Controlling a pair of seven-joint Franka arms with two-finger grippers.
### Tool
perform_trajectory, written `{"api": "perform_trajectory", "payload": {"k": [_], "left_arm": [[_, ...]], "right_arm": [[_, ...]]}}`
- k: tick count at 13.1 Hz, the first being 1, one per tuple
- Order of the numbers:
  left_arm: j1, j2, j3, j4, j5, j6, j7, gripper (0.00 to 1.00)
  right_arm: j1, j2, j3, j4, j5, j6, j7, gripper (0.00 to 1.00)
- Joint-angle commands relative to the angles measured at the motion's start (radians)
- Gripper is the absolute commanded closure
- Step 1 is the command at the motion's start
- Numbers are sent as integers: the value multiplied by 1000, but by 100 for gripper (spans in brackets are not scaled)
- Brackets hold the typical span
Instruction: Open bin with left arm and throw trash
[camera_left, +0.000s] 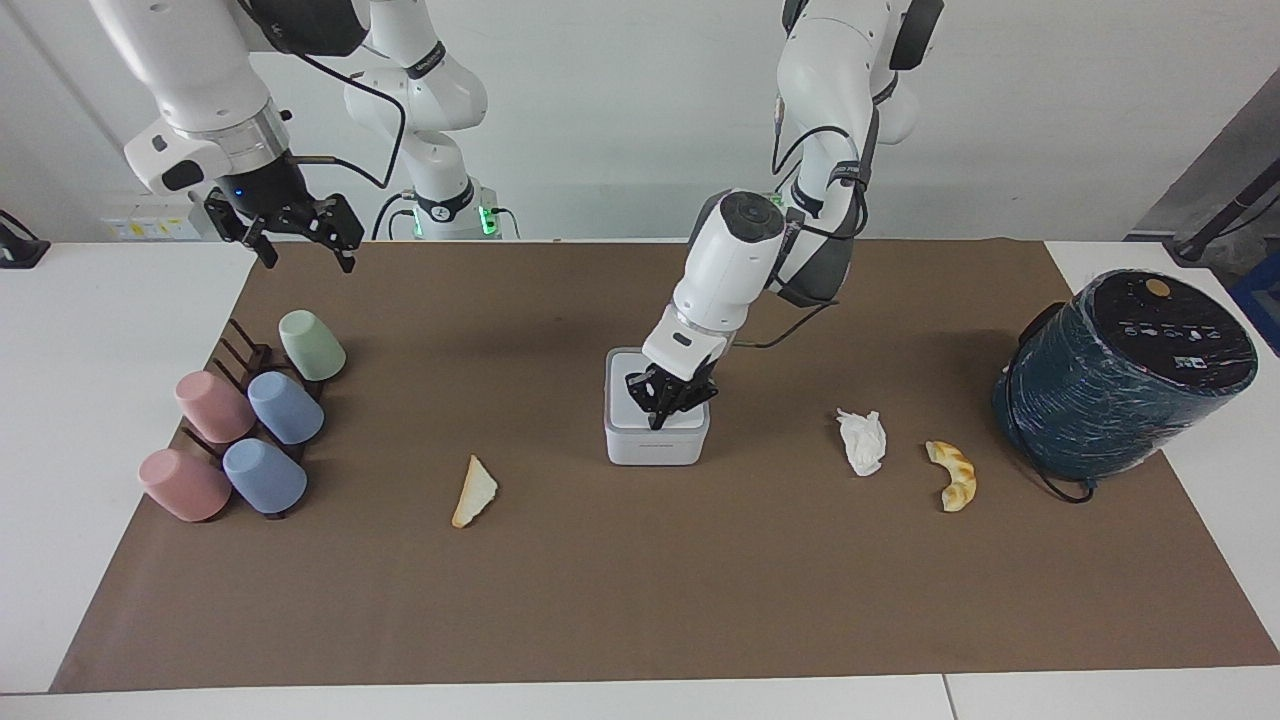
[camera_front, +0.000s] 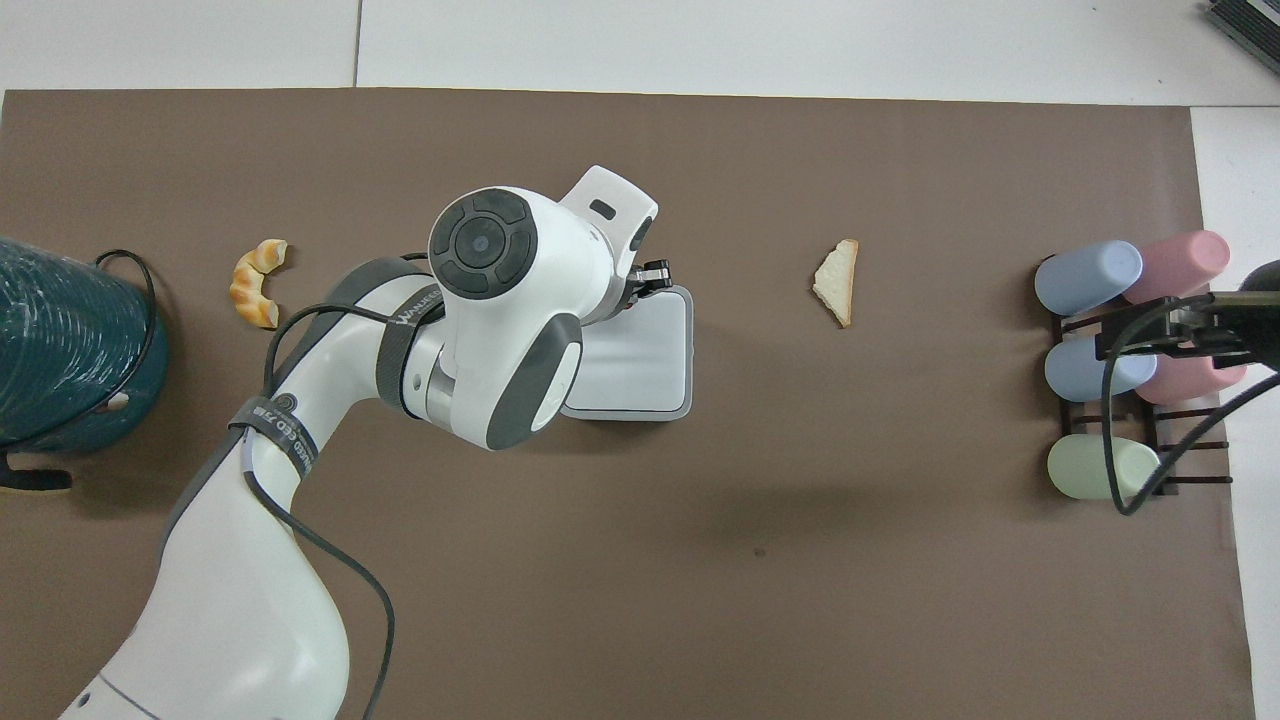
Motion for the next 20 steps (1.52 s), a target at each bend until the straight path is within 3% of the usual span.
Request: {"api": "perform_trajectory", "payload": {"k": [1, 5, 8, 12, 15, 20], "left_arm": [[-15, -21, 13, -100, -2, 75, -12, 100], [-12, -22, 15, -100, -2, 84, -12, 100], [3, -24, 16, 12, -2, -79, -10, 100], [3, -73, 26, 37, -4, -188, -12, 100], [18, -77, 29, 116, -2, -339, -12, 100], [70, -91, 29, 194, 44, -525, -7, 100]], "right_arm": [[-7, 6, 7, 6, 0, 15, -14, 0], [-8, 6, 7, 6, 0, 15, -14, 0], [-7, 6, 7, 6, 0, 15, -14, 0], [-7, 6, 7, 6, 0, 15, -14, 0], [-7, 6, 9, 6, 0, 16, -13, 0], [34, 18, 30, -29, 1, 152, 15, 0]]}}
